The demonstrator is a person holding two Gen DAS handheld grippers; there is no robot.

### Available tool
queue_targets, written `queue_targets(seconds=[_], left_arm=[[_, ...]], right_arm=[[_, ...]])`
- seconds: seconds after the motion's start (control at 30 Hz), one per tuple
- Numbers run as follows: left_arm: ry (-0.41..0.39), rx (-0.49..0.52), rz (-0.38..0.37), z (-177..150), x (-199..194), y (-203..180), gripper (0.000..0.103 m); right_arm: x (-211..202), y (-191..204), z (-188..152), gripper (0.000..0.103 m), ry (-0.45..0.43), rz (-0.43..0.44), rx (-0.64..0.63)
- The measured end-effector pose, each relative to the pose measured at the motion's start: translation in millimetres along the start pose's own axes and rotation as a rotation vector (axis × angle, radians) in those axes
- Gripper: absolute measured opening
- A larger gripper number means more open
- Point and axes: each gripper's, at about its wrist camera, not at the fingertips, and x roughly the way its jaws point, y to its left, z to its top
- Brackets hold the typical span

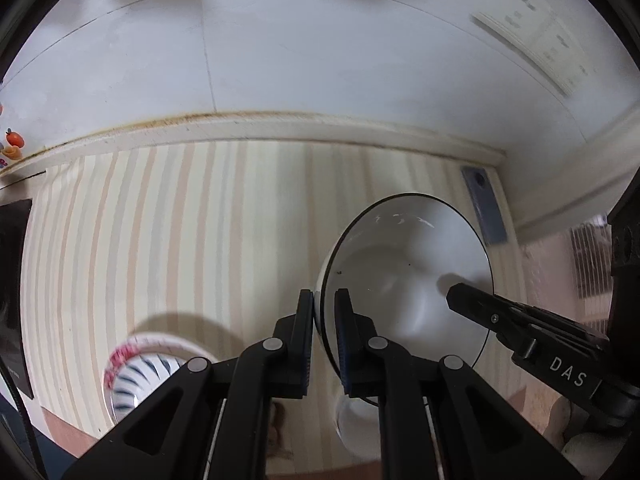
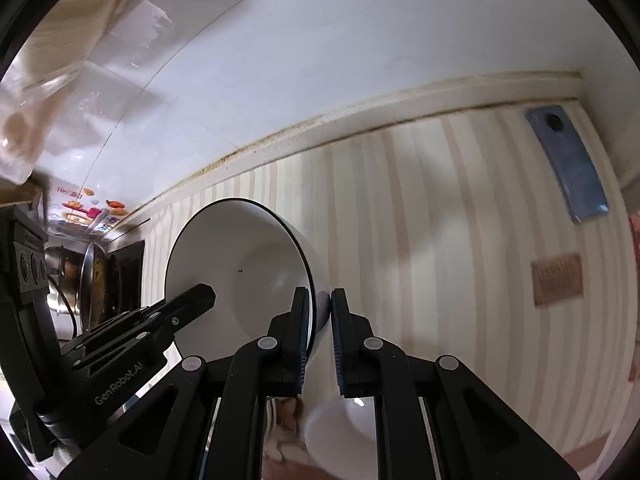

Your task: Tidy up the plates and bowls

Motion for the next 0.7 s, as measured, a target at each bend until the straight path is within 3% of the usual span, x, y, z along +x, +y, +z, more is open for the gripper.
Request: queue_targets(seconds=[0.17, 0.43, 0.7], left_arm=[[0.035, 0.045, -0.016, -32.1, 1.0, -13.0, 0.009], [0.122, 0.105, -0.009, -75.9, 22.2, -28.6, 0.009], [0.166, 0.133, 0.035, -97.1, 42.0, -34.8, 0.009]], right_arm=[[-19.3, -17.9, -42.2, 0.013, 0.018, -0.012, 0.025], [-17.2, -48.8, -97.8, 0.013, 0.069, -0.040, 0.064], [1.7, -66.2, -121.4, 0.013, 0.119, -0.050, 0.081]])
